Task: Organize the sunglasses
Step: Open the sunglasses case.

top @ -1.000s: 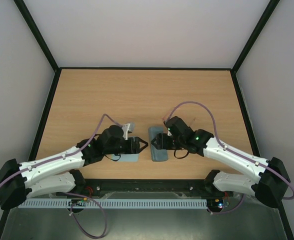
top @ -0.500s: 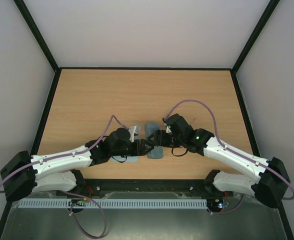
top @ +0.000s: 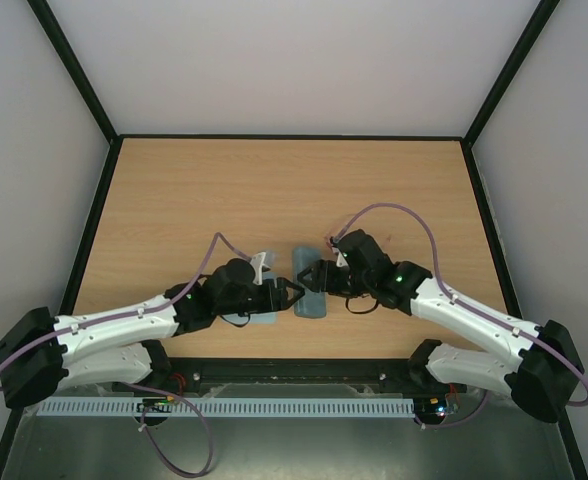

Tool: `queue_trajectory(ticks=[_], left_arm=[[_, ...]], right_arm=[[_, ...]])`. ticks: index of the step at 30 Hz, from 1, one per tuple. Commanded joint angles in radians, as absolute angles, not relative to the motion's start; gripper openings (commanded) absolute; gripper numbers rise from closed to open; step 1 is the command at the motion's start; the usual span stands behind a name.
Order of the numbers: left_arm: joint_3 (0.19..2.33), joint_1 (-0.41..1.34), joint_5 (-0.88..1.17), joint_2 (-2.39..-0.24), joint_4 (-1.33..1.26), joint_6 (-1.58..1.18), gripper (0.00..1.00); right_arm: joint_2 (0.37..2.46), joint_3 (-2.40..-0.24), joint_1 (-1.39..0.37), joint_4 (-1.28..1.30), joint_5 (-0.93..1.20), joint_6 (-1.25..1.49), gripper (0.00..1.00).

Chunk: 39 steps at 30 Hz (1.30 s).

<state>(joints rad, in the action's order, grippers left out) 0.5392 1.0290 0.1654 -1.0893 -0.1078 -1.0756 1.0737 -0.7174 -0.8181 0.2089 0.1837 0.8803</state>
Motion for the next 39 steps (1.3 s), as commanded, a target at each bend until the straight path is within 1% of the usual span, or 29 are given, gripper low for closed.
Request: queue_trajectory(ticks=[1,5,6,10,17,26,39], left_arm=[[0.530,1.034,0.134,-1.053,-0.068,-1.080,0.70],[0.523,1.034,0.129,-1.057,-0.063,-1.080,0.65],[0.522,1.034,0.131,-1.063,-0.067,-1.079,0.63],[0.512,1.034,0.141,-1.086,-0.088,-1.080,0.48],[0.508,1.033,0.135,-1.098,-0.081,-1.079,0.35],[0.503,1.028,0.088,-1.072,-0.014,-1.075,0.35],[0.483,0.969,0.078,-1.046,0.044,-1.053,0.35]], right_arm=[[1.052,-0.700,-0.813,0.186,0.198,0.885,0.42],[1.052,-0.698,-0.813,0.177,0.204,0.887,0.42],[1.052,-0.699,-0.813,0.174,0.207,0.888,0.42],[1.044,-0.705,-0.813,0.167,0.213,0.896,0.39],[1.019,-0.713,-0.813,0.155,0.224,0.906,0.38],[0.974,-0.705,-0.805,0.126,0.267,0.919,0.35],[0.939,-0.678,-0.791,0.141,0.289,0.916,0.35]])
